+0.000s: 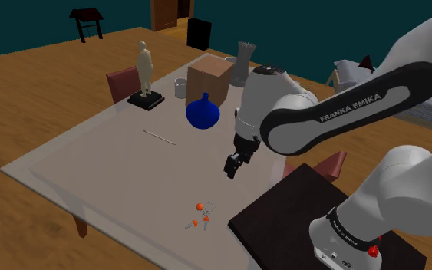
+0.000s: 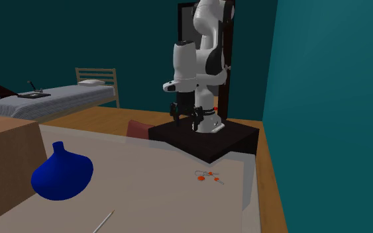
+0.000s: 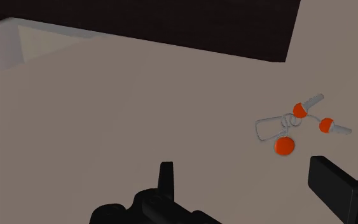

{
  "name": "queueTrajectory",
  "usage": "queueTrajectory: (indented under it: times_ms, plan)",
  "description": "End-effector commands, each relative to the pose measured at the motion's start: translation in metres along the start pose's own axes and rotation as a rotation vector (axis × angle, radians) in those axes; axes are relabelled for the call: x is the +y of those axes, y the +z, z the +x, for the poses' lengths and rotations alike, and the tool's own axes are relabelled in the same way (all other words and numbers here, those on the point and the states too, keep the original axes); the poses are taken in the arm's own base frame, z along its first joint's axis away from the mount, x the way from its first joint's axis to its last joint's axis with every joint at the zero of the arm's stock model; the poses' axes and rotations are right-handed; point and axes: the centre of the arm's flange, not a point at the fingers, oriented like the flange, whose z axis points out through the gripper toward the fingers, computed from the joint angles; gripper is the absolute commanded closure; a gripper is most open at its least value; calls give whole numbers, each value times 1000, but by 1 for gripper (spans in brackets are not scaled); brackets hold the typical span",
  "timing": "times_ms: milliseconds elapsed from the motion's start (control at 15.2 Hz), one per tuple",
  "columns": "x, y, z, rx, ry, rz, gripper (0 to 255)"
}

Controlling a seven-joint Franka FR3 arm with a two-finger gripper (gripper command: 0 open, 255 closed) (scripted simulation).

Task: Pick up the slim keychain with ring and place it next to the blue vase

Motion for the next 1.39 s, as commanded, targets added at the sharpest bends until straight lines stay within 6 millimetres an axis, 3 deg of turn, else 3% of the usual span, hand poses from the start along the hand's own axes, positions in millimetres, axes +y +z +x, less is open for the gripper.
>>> queueTrajectory:
  times_ms: [0,726,1320]
  plan:
    - [-16,20,8,11,-4,4,0]
    - [-101,125,52,59,-28,13,0]
    - [-106,170,57,61,-29,14,0]
